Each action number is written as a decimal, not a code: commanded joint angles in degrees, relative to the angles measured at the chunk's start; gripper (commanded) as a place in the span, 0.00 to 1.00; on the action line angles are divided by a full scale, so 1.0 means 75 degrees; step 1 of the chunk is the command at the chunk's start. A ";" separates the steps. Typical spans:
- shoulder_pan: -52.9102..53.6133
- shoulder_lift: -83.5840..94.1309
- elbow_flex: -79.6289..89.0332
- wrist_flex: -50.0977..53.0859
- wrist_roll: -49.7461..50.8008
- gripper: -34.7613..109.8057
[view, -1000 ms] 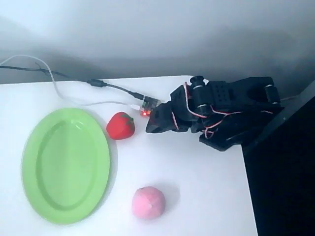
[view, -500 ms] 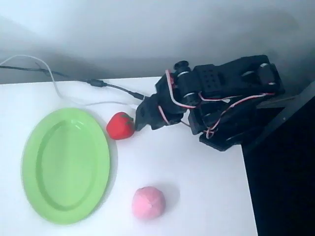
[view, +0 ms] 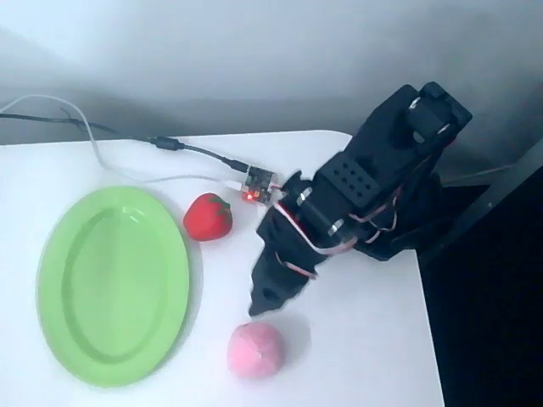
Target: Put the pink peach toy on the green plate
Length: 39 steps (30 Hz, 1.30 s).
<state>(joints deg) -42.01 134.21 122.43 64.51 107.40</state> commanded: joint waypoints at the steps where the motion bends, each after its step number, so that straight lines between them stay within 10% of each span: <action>1: -0.0516 -0.0012 0.0258 -0.0715 0.0305 0.47; 22: -0.1207 -0.1910 0.0633 -0.3539 0.0504 0.56; 39: -0.1312 -0.3727 0.0445 -0.4172 0.0879 0.44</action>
<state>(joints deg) -51.33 106.08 126.91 33.40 112.50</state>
